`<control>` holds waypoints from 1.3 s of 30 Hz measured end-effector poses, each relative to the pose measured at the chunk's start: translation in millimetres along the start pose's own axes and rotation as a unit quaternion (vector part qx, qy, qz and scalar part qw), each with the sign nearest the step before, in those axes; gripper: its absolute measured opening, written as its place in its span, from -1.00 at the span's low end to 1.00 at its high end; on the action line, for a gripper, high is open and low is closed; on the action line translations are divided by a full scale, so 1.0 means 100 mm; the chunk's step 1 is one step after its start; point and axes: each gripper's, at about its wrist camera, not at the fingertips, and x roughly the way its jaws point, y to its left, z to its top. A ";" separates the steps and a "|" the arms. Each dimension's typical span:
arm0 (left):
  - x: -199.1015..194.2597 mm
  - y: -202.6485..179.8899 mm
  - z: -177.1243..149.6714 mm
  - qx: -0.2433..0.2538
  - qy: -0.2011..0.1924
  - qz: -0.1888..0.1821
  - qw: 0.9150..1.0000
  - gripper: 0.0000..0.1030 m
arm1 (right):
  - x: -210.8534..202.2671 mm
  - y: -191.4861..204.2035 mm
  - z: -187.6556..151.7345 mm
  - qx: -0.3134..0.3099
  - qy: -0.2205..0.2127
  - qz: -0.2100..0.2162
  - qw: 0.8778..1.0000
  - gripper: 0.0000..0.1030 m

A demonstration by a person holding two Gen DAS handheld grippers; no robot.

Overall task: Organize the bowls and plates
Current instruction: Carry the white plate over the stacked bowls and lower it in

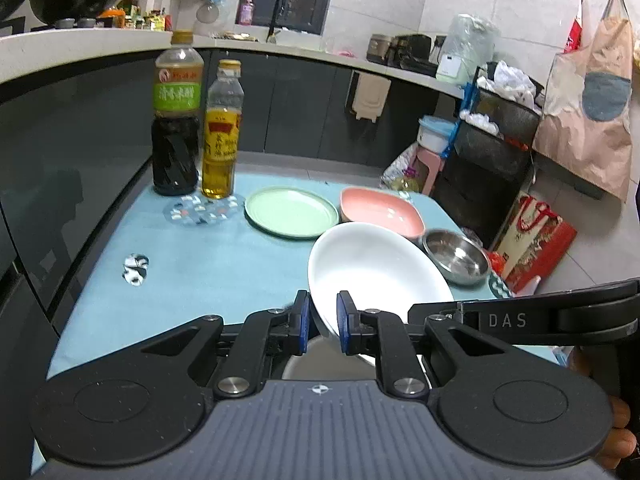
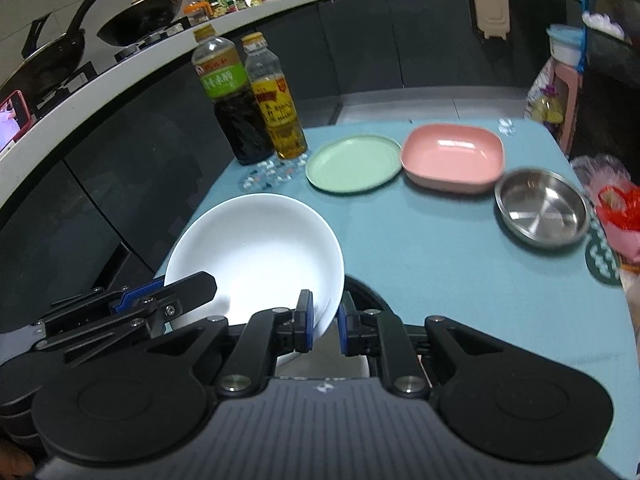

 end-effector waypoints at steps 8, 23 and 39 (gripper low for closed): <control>0.01 -0.05 -0.20 0.007 0.026 0.000 1.000 -0.74 | -0.03 -0.08 -0.22 0.012 0.011 0.003 1.000 -0.98; 0.04 -0.01 -0.37 0.001 0.064 0.009 0.998 -0.74 | 0.08 -0.10 -0.43 0.007 0.026 0.005 1.000 -0.95; 0.02 0.03 -0.42 -0.004 0.064 0.006 0.998 -0.71 | 0.12 -0.13 -0.46 0.016 0.027 0.000 1.000 -0.93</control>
